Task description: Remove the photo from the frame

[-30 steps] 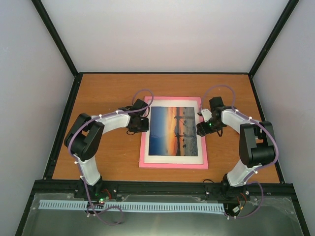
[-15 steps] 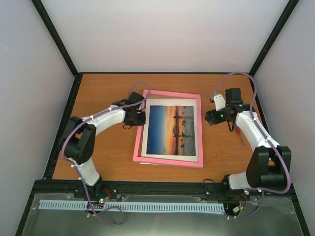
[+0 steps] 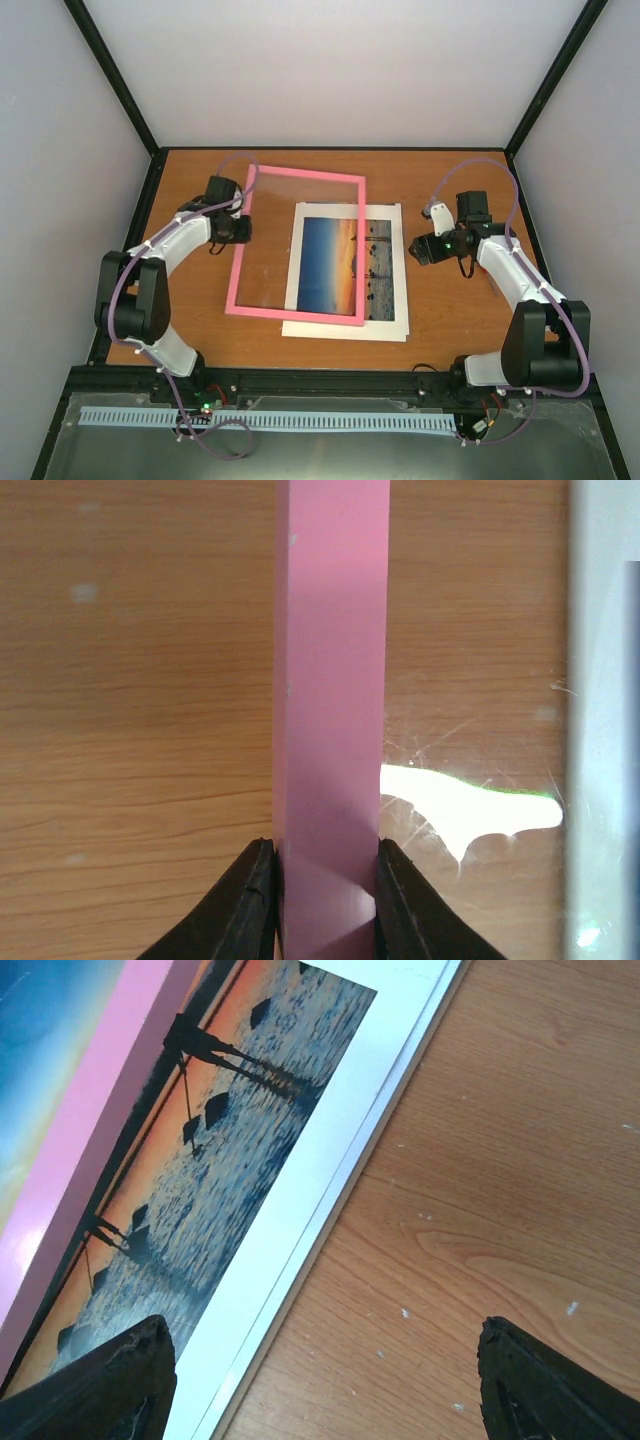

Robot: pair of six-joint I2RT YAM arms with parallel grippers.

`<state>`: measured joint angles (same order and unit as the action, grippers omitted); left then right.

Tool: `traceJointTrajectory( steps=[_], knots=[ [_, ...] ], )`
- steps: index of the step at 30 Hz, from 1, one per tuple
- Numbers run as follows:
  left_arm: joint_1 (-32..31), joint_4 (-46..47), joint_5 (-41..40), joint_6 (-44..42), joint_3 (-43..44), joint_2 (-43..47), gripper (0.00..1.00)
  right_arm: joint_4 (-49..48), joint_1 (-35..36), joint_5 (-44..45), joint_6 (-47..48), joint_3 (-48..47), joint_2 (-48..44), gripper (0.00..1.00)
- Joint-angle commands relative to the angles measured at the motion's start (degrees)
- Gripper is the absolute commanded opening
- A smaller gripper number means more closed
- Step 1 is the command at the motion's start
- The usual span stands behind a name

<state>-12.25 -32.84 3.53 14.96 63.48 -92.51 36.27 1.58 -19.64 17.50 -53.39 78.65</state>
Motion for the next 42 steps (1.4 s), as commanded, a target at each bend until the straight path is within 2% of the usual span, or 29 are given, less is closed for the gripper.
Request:
traceJointTrajectory(
  steps=[1, 4, 10, 11, 13, 15, 18, 23, 27, 34, 38, 42],
  knots=[
    [8.8, 6.0, -1.3, -5.2, -1.4, 1.7, 0.01, -1.0, -0.2, -3.7, -0.2, 0.9, 0.0, 0.8],
    [13.8, 8.3, 2.3, -7.3, -2.6, 2.1, 0.01, -0.7, -0.2, -5.2, -0.2, 1.1, -0.1, 0.8],
    [15.5, 10.4, -10.0, -12.6, -3.4, -1.7, 0.01, -0.1, -0.2, -7.9, 0.4, 1.2, -0.3, 0.8],
    [15.5, 9.9, -12.1, -11.6, -2.7, -2.9, 0.06, 0.0, -0.2, -8.2, 0.5, 1.2, -0.3, 0.8],
    [15.5, 8.8, -13.9, -9.6, -1.0, -5.1, 0.33, 0.3, -0.2, -8.9, 0.8, 1.2, -0.4, 0.8],
    [15.5, 8.3, -14.3, -8.3, -0.2, -5.3, 0.42, 0.4, -0.1, -9.0, 0.9, 1.2, -0.4, 0.8],
    [15.5, 9.0, -14.5, -7.6, -0.8, -3.3, 0.5, 0.5, -0.2, -9.0, 1.0, 1.3, -0.7, 0.8],
    [14.6, 8.1, -11.3, -5.5, -1.1, 2.1, 0.52, 0.2, -0.1, -8.7, 0.9, 1.3, -0.6, 0.8],
    [6.5, 10.2, -6.2, -5.6, -5.0, 10.1, 0.52, 0.1, -0.1, -8.6, 1.5, 1.3, 0.2, 0.8],
    [-12.6, 11.4, -2.4, 0.6, -9.5, 19.1, 0.51, 0.6, 0.0, -14.5, 4.5, 1.4, 1.1, 0.69],
    [-22.2, 16.2, 0.8, 2.7, -12.8, 20.0, 0.5, 1.1, 0.0, -15.1, 5.6, 1.3, 2.9, 0.62],
    [-27.7, 21.9, 2.1, 3.6, -12.9, 14.6, 0.5, 1.4, 0.1, -15.1, 5.7, 0.7, 4.7, 0.61]
  ],
)
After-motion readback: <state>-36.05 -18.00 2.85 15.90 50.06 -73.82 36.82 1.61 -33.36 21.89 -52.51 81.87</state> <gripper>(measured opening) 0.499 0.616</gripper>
